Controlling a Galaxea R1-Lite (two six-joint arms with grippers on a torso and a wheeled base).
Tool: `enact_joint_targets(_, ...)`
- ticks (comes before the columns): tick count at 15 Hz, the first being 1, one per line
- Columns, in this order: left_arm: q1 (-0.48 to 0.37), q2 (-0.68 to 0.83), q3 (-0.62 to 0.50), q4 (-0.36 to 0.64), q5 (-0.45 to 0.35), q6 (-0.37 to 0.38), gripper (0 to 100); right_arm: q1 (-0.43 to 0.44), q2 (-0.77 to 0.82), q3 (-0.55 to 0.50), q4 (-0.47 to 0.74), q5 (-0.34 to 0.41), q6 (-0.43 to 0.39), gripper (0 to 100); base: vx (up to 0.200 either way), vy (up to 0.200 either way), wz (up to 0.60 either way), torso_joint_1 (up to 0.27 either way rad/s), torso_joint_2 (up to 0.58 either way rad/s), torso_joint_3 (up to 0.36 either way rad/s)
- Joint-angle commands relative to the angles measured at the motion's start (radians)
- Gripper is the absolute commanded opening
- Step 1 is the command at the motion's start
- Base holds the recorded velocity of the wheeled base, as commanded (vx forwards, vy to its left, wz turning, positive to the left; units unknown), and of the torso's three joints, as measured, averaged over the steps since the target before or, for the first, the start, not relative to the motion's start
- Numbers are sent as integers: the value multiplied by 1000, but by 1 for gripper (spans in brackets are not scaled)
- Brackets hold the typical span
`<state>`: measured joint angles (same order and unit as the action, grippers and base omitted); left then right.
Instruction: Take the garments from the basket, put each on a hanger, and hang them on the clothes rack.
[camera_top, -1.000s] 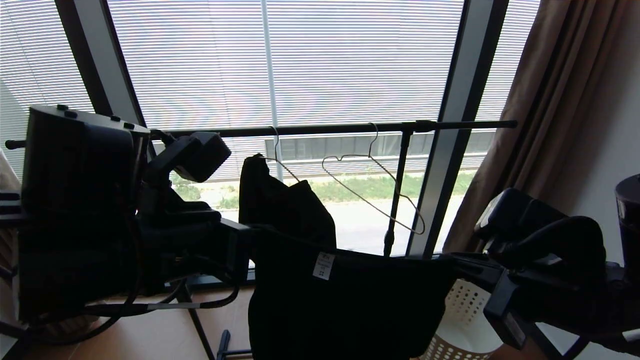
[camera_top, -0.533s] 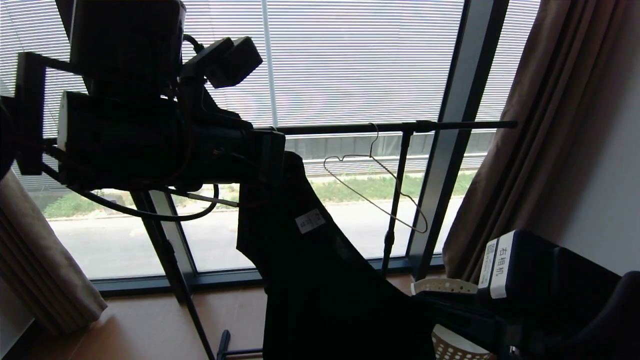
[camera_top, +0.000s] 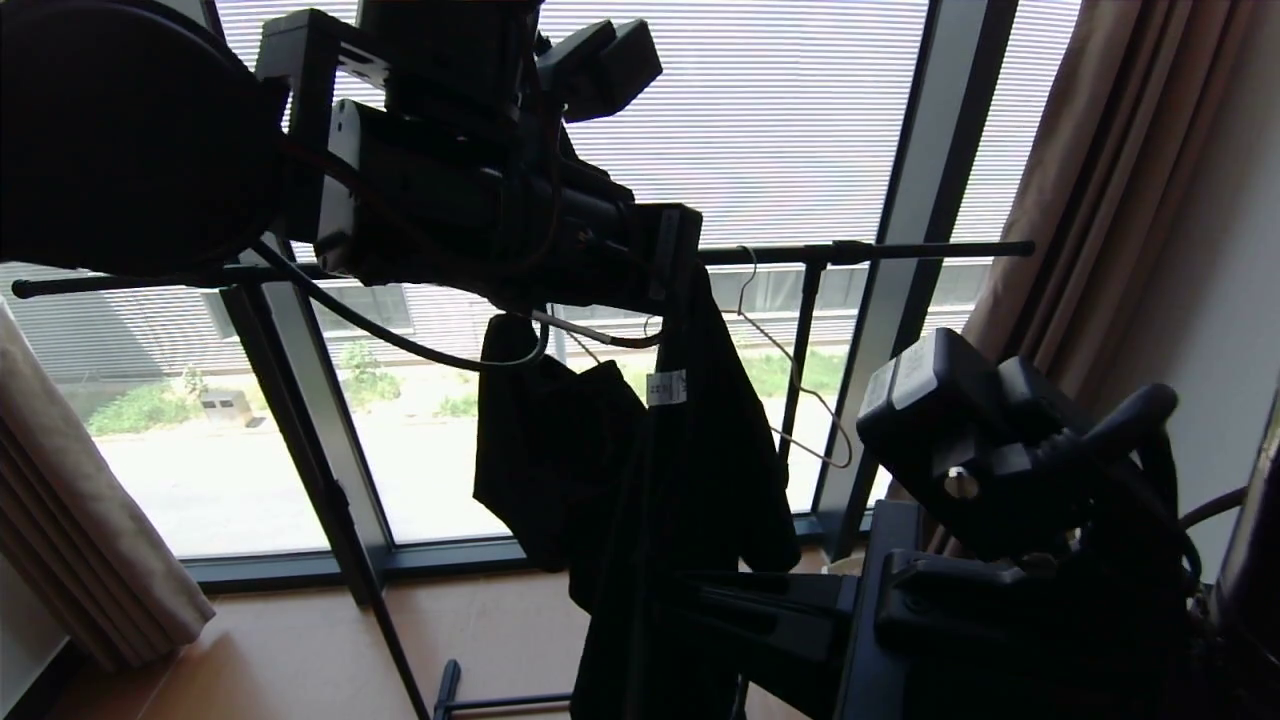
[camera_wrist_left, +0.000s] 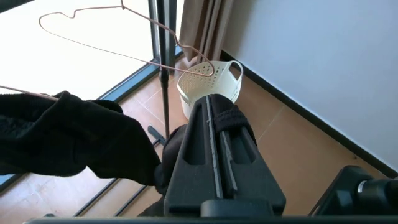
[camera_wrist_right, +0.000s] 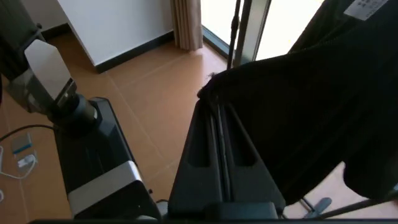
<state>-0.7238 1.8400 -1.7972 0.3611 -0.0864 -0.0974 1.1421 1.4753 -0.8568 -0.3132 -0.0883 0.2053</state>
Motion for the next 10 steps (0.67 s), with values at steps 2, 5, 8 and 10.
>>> enact_joint_targets(2,-3,42,-27,-1,-1,-1,0,1,89,-16,-56,1,51,0,0,0,0,0,0,0)
enact_joint_targets(5,6,44,-27,-1,-1,-1,0,-13,103,-5,-78,1,106,0,0,0,0,0,0,0)
enact_joint_targets(8,37,33,6,-1,-1,-1,0,-91,88,21,-67,-5,114,0,0,0,0,0,0,0)
enact_joint_targets(10,78,-22,70,-1,-35,1,0,-154,79,71,-63,-8,109,0,0,0,0,0,0,0)
